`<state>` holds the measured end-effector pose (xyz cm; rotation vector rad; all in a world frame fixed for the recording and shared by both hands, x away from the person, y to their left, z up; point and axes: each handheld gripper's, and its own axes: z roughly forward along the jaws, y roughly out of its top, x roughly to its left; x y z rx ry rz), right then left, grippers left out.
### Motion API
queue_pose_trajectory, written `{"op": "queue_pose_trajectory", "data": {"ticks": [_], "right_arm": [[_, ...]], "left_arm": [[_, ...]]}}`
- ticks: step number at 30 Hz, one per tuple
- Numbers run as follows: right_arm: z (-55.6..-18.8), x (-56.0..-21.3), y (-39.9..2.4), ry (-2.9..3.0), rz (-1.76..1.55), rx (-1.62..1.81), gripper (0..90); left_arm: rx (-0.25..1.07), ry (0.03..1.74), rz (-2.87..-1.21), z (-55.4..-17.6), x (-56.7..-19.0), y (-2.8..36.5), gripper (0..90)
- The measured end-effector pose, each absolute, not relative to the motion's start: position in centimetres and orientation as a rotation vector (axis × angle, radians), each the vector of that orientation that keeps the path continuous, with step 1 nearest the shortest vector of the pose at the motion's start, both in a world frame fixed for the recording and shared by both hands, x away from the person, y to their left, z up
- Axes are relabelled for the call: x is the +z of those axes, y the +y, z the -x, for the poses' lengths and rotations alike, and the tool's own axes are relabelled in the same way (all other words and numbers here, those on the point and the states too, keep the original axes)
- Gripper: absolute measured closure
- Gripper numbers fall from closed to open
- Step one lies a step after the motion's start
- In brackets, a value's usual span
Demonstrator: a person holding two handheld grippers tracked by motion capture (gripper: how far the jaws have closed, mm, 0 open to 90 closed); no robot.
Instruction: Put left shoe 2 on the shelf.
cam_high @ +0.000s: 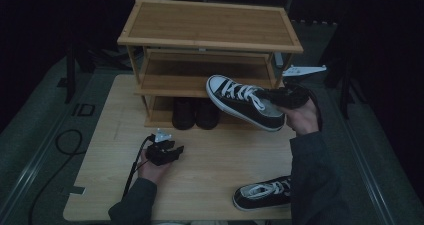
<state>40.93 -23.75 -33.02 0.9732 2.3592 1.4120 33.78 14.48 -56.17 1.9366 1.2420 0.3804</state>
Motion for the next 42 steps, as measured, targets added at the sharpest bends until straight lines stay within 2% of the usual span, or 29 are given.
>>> {"op": "queue_pose_trajectory", "data": {"ticks": [16, 42], "right_arm": [[-43.6, -33.0, -21.4, 2.263, -1.089, 1.396, 88.2], [-45.1, -34.0, -19.3, 2.141, -1.221, 1.422, 87.8]], "left_arm": [[0.376, 1.239, -1.934, -33.8, -56.2, 14.5, 53.2], [0.374, 1.237, -1.937, -33.8, -56.2, 14.4, 53.2]]}}
